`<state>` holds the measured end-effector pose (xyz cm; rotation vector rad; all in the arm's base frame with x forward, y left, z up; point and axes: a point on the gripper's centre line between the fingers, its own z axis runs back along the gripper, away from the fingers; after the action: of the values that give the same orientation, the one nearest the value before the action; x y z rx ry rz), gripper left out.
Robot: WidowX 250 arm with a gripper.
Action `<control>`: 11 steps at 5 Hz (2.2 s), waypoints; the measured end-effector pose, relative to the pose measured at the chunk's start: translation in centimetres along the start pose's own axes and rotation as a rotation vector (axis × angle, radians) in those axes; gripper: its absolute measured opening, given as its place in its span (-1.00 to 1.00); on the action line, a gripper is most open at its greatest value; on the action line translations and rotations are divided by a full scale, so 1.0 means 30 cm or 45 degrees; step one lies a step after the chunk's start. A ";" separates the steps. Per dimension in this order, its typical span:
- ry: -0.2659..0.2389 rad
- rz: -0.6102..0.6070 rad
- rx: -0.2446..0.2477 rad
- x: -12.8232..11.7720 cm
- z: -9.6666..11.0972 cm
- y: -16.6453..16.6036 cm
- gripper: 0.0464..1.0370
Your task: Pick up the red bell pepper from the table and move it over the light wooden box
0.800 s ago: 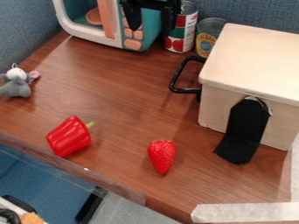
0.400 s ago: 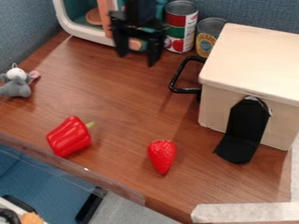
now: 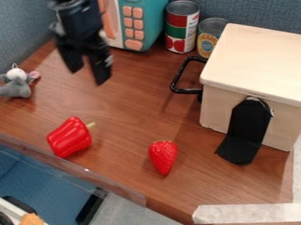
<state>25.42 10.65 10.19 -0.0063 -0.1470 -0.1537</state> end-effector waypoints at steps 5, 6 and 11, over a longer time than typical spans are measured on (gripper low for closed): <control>0.201 -0.011 0.129 -0.260 -0.230 -0.036 0.92; 0.194 0.021 0.101 -0.240 -0.233 -0.035 0.92; 0.103 0.100 0.022 -0.135 -0.098 -0.082 0.39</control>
<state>21.51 8.79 6.67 0.0115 -0.0676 -0.0739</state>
